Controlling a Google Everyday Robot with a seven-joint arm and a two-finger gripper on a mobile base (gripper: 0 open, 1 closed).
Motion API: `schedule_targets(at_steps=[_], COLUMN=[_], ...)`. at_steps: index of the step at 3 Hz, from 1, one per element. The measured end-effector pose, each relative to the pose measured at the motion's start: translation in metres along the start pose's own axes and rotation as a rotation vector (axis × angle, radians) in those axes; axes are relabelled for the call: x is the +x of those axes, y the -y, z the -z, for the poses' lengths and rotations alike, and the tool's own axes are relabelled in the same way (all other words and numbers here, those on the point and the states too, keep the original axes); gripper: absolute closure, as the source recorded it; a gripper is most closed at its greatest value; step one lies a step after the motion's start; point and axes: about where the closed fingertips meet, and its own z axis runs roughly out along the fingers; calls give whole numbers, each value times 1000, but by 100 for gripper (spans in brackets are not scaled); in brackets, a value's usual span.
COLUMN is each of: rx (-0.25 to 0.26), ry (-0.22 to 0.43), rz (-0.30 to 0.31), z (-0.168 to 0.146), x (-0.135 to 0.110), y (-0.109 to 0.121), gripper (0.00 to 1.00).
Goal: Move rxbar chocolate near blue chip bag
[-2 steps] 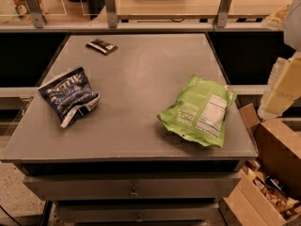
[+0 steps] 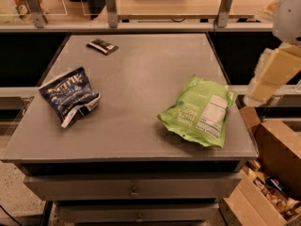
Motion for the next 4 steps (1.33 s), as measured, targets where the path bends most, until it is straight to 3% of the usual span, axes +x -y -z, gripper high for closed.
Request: schedule_targets(at_steps=[1,2,3,4], rx=[47,71,46,-19], ry=[79,227,418,585], rz=[-3,-11,-18,-52], z=[-23,-52,-93,-150], x=[-34,-73,-125,-178], y=[40,83,109,130], gripper=[0,0,0,0])
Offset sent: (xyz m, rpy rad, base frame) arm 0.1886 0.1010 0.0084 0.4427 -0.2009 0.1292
